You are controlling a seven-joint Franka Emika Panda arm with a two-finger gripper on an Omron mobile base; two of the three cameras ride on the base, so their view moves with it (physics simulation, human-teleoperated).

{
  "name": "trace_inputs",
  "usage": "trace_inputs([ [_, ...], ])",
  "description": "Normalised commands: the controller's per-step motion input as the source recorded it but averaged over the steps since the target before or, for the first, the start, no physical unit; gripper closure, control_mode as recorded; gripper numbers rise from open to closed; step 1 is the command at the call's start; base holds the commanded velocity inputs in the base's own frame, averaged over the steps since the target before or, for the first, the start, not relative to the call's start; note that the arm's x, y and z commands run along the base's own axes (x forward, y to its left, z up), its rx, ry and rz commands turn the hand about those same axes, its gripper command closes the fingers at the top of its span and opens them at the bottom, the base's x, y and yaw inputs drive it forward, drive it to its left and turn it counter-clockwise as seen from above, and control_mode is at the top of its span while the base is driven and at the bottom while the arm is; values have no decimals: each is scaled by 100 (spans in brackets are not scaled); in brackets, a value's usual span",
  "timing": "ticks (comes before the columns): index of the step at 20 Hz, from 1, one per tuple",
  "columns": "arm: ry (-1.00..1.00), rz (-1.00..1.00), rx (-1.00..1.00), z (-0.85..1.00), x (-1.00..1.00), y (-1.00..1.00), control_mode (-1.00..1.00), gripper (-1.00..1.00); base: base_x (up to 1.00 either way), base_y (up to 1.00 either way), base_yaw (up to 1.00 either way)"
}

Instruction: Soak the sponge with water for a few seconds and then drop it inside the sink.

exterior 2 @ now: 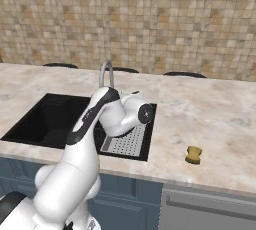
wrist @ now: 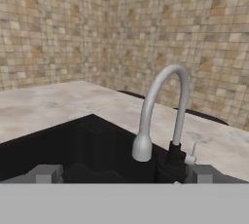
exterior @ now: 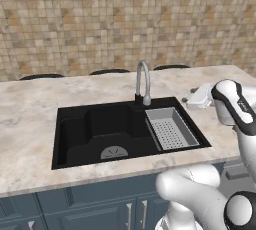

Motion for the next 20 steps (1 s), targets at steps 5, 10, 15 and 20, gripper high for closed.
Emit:
trace_inputs([
  [5,0,0,0,-16,42,0,-100,-100,0,0,0],
  [10,0,0,0,-26,46,0,-100,-100,0,0,0],
  [15,0,0,0,-22,33,1,-100,-100,0,0,0],
  [20,0,0,0,-10,30,1,-100,-100,0,0,0],
])
